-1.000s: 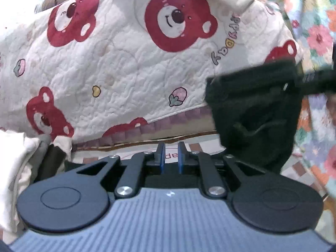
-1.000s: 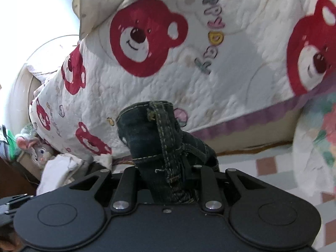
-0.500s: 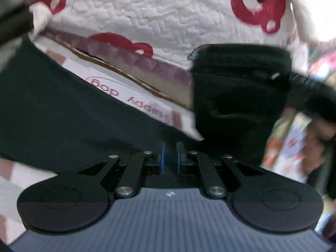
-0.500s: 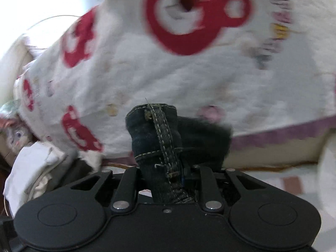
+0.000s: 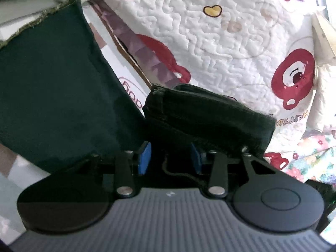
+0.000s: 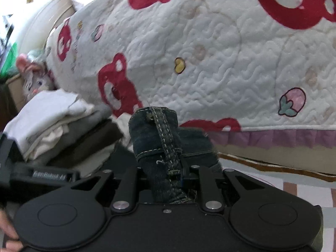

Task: Fold clothes

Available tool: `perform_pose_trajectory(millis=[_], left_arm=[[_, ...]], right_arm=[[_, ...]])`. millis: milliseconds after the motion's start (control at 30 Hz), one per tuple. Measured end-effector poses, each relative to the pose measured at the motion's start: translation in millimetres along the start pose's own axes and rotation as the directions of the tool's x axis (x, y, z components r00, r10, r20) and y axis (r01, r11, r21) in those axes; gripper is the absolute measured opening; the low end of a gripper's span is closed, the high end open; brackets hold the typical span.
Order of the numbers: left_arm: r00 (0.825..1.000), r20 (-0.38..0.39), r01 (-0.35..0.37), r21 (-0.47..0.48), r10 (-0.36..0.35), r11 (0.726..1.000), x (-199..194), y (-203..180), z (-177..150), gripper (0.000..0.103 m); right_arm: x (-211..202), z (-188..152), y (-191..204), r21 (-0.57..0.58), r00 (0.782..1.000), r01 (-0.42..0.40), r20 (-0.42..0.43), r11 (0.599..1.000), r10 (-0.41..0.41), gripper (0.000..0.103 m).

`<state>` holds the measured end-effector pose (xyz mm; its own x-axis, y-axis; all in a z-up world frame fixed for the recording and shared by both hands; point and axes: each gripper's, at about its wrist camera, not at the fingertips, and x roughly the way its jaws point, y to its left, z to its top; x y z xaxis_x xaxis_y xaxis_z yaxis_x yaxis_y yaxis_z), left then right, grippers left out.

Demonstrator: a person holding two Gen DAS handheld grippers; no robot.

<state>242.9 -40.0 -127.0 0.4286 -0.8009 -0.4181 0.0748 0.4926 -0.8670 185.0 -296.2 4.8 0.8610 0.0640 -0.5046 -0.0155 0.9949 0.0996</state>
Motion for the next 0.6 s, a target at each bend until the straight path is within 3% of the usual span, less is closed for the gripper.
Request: perform_pose_trajectory(millis=[167, 267, 367, 433, 500, 567, 600], left_arm=[[0.998, 0.020, -0.069, 0.081, 0.068, 0.994, -26, 3, 22, 0.041], [0.993, 0.052, -0.108, 0.129, 0.102, 0.986, -51, 13, 37, 0.044], [0.988, 0.100, -0.123, 0.058, 0.116, 0.991, -78, 37, 45, 0.045], [0.987, 0.110, -0.116, -0.017, 0.117, 0.993, -87, 54, 47, 0.046], [0.981, 0.097, -0.161, -0.073, 0.167, 0.984, -89, 69, 49, 0.041], [0.969, 0.082, -0.229, -0.077, 0.235, 0.970, -88, 79, 53, 0.055], [0.960, 0.074, -0.263, -0.079, 0.268, 0.962, -88, 83, 54, 0.055]], right_arm=[[0, 46, 9, -0.013, 0.992, 0.056, 0.114, 0.998, -0.054, 0.019], [4, 58, 35, -0.046, 0.987, 0.018, 0.162, 0.999, -0.010, 0.019], [34, 52, 74, -0.095, 0.987, -0.050, 0.150, 0.994, 0.064, 0.019], [72, 36, 104, -0.133, 0.987, -0.145, 0.056, 0.980, 0.154, 0.019], [112, 15, 135, -0.186, 0.972, -0.233, -0.088, 0.955, 0.220, 0.023], [146, -13, 158, -0.276, 0.931, -0.258, -0.328, 0.926, 0.162, 0.026], [151, -26, 157, -0.255, 0.904, -0.273, -0.397, 0.928, 0.157, 0.030]])
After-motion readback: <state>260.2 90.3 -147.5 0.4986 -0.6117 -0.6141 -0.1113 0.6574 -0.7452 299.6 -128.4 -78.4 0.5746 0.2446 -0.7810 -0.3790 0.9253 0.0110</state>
